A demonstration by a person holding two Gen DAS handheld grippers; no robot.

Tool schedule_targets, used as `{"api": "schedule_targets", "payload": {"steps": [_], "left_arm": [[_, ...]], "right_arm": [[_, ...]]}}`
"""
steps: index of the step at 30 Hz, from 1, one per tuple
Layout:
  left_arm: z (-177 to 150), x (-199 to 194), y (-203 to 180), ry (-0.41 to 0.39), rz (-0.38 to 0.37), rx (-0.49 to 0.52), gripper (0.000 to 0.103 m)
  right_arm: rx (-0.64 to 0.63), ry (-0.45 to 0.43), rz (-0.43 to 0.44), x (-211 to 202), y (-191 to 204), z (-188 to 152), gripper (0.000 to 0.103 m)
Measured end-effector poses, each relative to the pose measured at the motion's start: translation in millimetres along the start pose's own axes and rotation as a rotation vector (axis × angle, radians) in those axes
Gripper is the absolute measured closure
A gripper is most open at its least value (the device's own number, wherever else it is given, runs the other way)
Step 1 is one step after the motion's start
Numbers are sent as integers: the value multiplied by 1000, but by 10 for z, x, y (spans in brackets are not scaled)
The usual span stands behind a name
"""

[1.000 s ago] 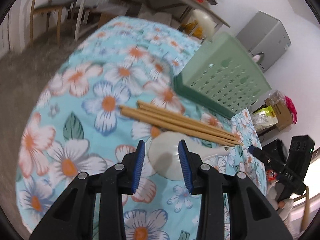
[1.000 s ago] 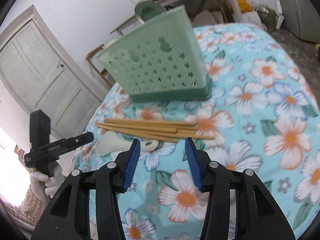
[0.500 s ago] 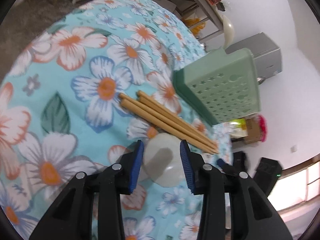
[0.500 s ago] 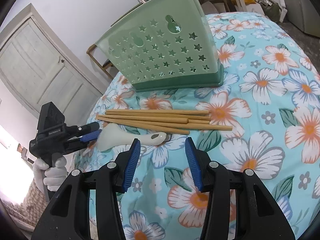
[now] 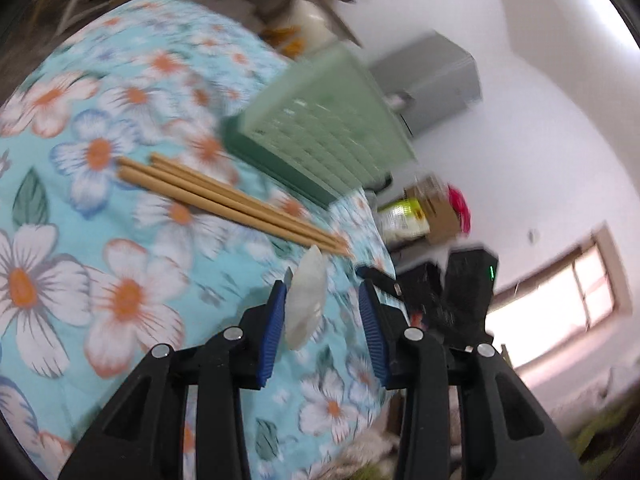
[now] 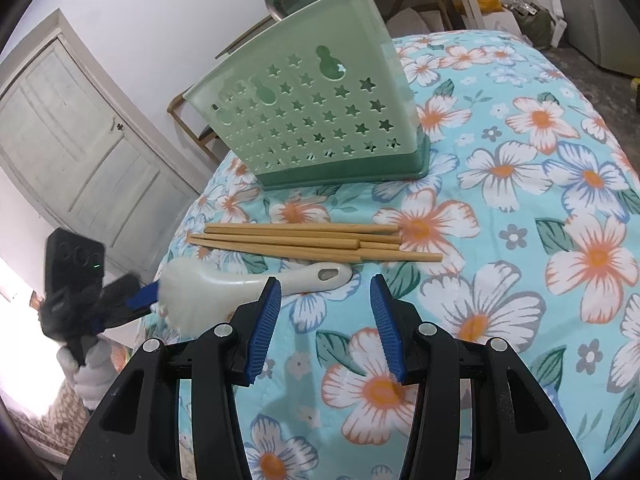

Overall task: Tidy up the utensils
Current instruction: 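Reach the left gripper to the white rice paddle and grasp it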

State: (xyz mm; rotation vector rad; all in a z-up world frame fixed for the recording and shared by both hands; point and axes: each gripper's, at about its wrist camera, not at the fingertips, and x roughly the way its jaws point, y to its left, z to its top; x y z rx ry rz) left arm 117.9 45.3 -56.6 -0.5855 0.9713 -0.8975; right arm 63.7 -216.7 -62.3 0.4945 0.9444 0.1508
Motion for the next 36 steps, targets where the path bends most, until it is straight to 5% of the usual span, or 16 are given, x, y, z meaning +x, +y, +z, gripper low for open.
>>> {"api": "schedule_targets", "payload": {"steps": [6,12,28,36], "left_arm": [[-218,83,-514,92,17,258,68],[-498,336,-795,193,74,405,68],[-574,159,-622,123,201,232,66],[-778,204,-494,113,159,61,65]], "right_arm": [[11,-1,-8,-51,-39,-41,58],[26,-4,-13,-92,-80,-95,58],[21,-16,-34,-114,-41,-247,58],[6,-8,-29,-106,-7,-315,58]]}}
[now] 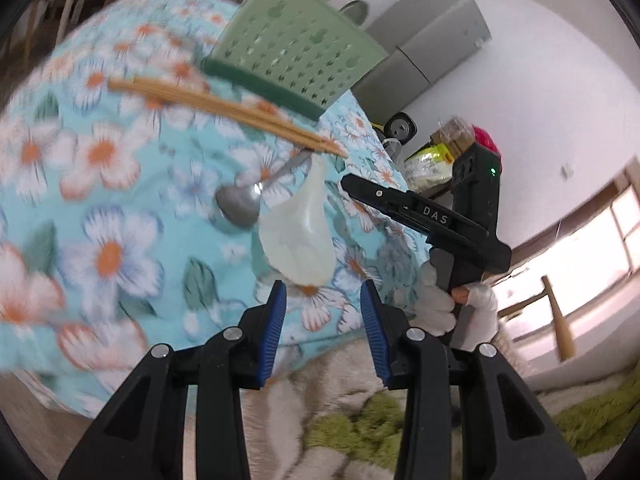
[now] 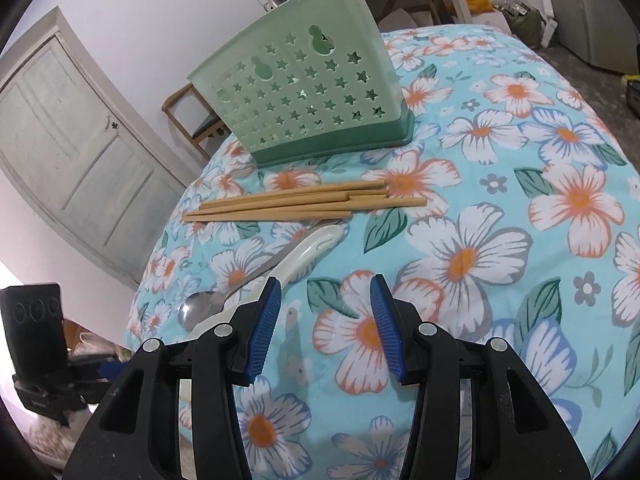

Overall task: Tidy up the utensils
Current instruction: 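Reach the left gripper to the white rice paddle and grasp it, then lift the white rice paddle with the left gripper toward the green holder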

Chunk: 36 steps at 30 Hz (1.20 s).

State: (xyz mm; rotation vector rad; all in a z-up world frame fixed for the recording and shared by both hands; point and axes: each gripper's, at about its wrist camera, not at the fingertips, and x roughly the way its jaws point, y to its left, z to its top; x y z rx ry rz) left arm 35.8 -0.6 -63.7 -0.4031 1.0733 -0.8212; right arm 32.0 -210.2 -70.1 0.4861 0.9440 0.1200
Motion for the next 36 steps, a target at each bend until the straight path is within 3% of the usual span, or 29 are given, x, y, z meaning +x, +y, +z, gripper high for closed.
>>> {"api": "schedule_targets", "payload": {"steps": [8,14,17,19,21,24,29,34,36], "left_arm": [[-12,240,216,4,-121,-258,62],[-9,334,287,-1,-189,-376,62],[-8,363,308,-3,-176,-419,64],[0,337,319,-21,-158,-435,71],[14,318,312,-23,-122,-436,85],[82,261,288,-9,-58,-408,98],[309,48,307,-44,49,-329,100],[402,37,459,-45,94,-333,99],[364,66,520,-37,80,-359,95]], "right_arm": [[15,-8,15,-13,-41,-5,58],[30,-24,24,-47,-83,3,58],[37,-31,27,-66,-100,4,58],[39,-33,27,-72,-105,4,58],[41,-37,29,-88,-111,2,58],[40,-44,31,-110,-111,8,58],[36,-46,36,-102,-84,14,58],[31,-47,36,-102,-64,11,58],[32,-49,37,-105,-64,14,58]]}}
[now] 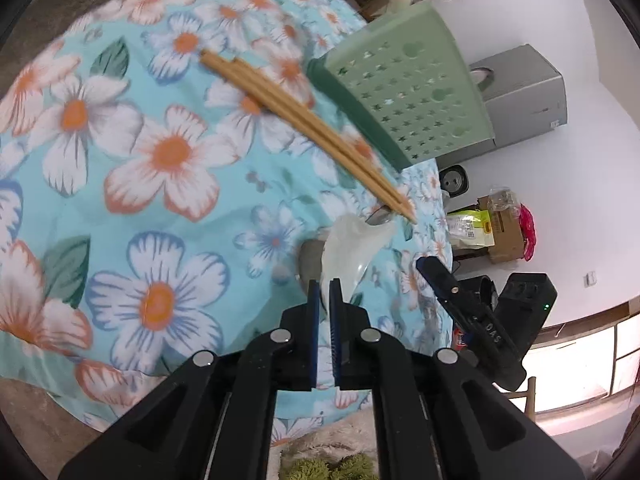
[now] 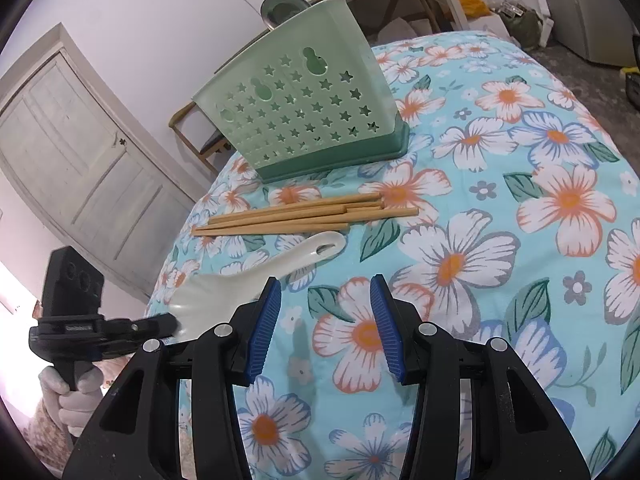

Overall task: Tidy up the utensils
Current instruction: 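Lift the white rice paddle with the left gripper toward the green holder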

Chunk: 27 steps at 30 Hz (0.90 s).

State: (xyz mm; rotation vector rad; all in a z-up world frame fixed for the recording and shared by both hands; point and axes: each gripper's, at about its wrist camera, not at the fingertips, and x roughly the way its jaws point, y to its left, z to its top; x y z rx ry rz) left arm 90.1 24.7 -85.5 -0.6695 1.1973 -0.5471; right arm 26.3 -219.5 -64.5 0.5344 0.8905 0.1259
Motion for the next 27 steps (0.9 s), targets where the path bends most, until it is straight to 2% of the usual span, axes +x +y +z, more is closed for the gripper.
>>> {"api": "schedule_targets", "payload": {"steps": [6,9,15,24,25,27], "left_arm": [[-49,3,93,-24,-51,-63,80],[-68,22,98,-22,-52,-79,77],[-124,113,117,8,-51,-115,77],[-86,198,123,-11,-31,-175,79],[-80,191,105,-22,-19,-168,80],[-74,178,70,-41,11,-148,89]], "right_arm": [[-4,4,-4,10,3,8,58],[-5,5,-4,18,5,15,58],[-6,7,-8,31,12,17,58],[-4,14,-11,64,8,17,58],[-5,14,-11,63,9,14,58],[-4,14,-12,65,12,14,58]]}}
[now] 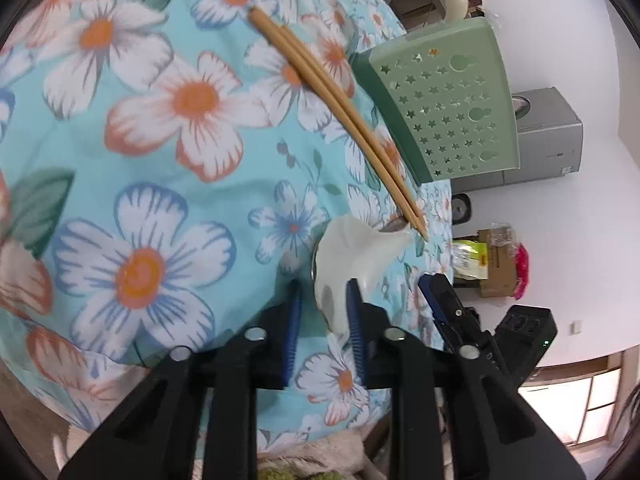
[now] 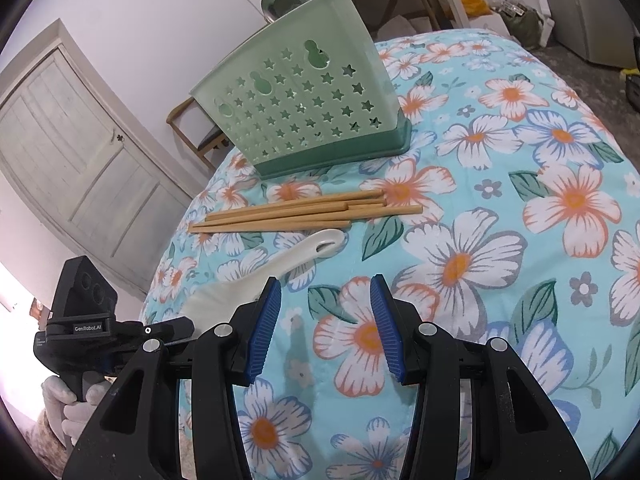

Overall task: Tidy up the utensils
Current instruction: 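Lift the white rice paddle with the left gripper toward the green holder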

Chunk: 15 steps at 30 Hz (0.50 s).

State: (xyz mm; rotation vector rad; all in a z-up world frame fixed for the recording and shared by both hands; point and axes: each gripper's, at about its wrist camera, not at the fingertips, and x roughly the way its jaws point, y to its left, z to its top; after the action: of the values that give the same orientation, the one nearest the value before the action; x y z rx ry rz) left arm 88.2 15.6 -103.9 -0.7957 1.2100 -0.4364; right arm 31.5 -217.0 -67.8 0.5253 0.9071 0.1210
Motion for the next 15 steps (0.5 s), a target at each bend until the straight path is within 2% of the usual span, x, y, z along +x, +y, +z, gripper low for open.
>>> {"api": "schedule_targets", "payload": {"steps": [2,5,15], "left_arm": [[-1,-15,-13,-15,11,17,96],[-3,-64,-27,-44,30,45,99],[-23,-432,-203,-179,27,233,101]], "right_arm": [[1,-1,-1,0,-1,-2,58],[1,-2,-3,3,-2,-3,58],[-7,-6,-7,-4,13,2,58]]}}
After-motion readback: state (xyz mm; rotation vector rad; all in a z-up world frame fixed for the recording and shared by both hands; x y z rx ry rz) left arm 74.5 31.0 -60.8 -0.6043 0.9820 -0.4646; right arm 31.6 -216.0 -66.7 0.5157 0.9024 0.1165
